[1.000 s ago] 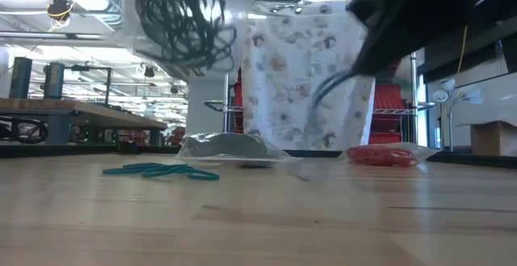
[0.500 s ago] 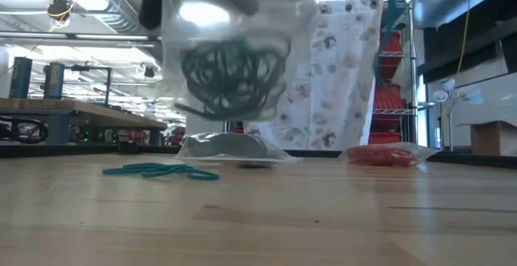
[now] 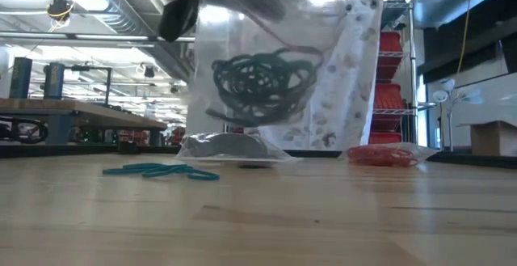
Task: Sort rubber bands
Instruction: Put the blue rubber band into the transparent zip lock bag
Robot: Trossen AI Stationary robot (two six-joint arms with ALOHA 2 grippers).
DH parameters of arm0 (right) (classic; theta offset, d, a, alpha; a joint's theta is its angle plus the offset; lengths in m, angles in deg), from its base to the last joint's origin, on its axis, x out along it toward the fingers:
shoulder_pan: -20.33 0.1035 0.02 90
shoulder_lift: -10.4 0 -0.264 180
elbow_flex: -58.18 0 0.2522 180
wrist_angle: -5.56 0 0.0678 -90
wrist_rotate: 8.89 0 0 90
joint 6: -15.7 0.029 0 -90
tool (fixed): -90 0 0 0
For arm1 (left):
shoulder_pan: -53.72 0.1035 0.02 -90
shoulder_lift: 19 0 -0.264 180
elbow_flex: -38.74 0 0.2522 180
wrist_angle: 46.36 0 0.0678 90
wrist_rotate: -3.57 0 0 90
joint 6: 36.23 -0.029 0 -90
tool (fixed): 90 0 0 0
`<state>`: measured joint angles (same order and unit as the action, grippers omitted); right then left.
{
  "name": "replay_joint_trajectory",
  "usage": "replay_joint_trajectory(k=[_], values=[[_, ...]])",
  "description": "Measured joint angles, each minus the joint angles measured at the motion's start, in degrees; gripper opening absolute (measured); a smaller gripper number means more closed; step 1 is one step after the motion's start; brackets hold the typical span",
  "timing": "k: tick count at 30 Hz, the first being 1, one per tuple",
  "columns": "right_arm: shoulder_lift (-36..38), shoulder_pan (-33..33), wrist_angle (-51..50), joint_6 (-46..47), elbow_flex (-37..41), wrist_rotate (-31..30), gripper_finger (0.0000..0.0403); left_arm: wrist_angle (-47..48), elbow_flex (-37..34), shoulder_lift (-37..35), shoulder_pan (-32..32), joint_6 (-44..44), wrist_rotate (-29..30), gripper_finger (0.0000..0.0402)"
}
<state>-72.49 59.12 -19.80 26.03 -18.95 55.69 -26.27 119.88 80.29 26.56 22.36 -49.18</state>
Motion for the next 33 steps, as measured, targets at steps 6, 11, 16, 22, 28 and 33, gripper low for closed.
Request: replay_joint_trajectory(k=[6, 11, 16, 22, 28, 33], values=[[-1.8, -3.6, 1.2, -2.9, 0.0, -2.0, 0.0, -1.0, 0.0, 0.0, 0.0, 1.3, -0.4, 0.0], [-4.8, -5.8, 3.1, -2.7, 0.0, -0.8, 0.0, -3.9, 0.0, 0.0, 0.0, 1.5, -0.4, 0.0], [-7.5, -7.0, 2.8, 2.0, 0.0, -0.6, 0.0, -6.5, 0.0, 0.0, 0.6, 1.5, 0.1, 0.0], [-10.3, -8.2, 5.5, 9.2, 0.0, -0.4, 0.0003, -7.7, 0.0, 0.0, 0.8, 1.5, 0.3, 0.0], [-10.4, -9.4, 5.9, 13.3, 0.0, 1.7, 0.007, -7.3, 0.0, 0.0, 0.9, 1.1, 0.4, 0.0], [-9.7, -9.1, -1.5, 10.6, -4.7, 2.7, 0.0157, -6.8, 0.0, -0.2, 1.0, 0.0, 0.4, 0.0]])
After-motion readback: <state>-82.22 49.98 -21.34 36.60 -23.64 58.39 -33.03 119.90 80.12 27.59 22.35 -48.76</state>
